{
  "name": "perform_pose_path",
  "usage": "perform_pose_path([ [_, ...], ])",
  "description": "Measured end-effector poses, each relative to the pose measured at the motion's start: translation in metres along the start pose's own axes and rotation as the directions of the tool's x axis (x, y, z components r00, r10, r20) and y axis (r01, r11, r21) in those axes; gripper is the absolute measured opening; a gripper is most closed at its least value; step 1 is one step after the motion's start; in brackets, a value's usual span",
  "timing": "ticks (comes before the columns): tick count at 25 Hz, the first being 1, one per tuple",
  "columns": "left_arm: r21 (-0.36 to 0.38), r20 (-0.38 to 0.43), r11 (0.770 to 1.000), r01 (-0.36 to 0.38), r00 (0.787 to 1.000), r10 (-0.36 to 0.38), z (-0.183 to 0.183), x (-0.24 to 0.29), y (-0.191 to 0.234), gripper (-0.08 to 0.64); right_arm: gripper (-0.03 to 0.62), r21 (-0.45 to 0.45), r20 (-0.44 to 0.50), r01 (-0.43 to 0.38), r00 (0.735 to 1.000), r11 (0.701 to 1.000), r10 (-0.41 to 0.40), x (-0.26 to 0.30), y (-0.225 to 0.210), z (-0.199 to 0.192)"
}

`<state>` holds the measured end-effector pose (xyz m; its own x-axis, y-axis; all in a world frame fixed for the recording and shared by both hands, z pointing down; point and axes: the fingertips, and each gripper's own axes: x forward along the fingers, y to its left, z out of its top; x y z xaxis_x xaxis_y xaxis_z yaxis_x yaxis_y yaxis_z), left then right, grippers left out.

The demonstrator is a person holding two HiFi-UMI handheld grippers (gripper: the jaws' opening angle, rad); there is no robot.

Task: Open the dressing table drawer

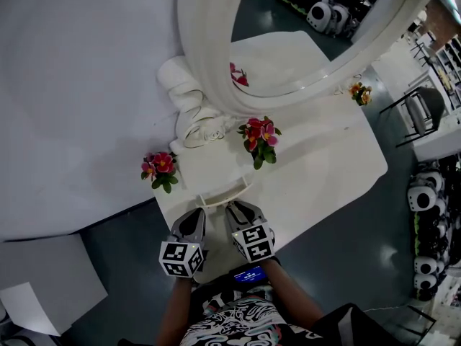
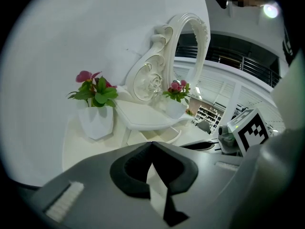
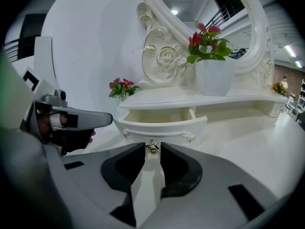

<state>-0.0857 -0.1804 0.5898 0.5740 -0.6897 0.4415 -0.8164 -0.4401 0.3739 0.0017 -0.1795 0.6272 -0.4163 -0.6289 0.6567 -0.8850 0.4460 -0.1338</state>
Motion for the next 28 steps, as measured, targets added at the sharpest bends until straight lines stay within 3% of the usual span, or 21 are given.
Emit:
perform_pose_path([
  [4,0.018,-0.004,1.000,0.009,1.000,-0.009,-0.003,0.001,-0.004,0.002,0.056,0.014,0.044,0.045,0.998,0.999,-0.046,-0.015,-0.005,0.006],
  [6,0.024,-0.006,1.000,0.011,1.000,-0.011,-0.004,0.002,-0.005,0.002,0.002,0.025,0.061,0.063,0.996,0.998,-0.065,-0.021,-0.007,0.010],
  [14,0.043,0.016,0.999,0.019,1.000,-0.019,0.003,-0.004,-0.012,0.002,0.000,0.040,0.119,0.073,0.990,0.997,-0.077,-0.040,-0.009,0.025],
  [21,0.046,0.121,0.999,0.000,0.993,-0.006,0.041,-0.028,-0.016,0.002,0.000,0.073,0.220,0.073,0.972,0.995,-0.087,-0.074,-0.005,0.057],
  [28,0.056,0.173,0.998,-0.031,0.985,0.021,0.058,-0.042,-0.013,0.002,0.000,0.064,0.243,0.089,0.965,0.994,-0.102,-0.086,-0.005,0.061],
])
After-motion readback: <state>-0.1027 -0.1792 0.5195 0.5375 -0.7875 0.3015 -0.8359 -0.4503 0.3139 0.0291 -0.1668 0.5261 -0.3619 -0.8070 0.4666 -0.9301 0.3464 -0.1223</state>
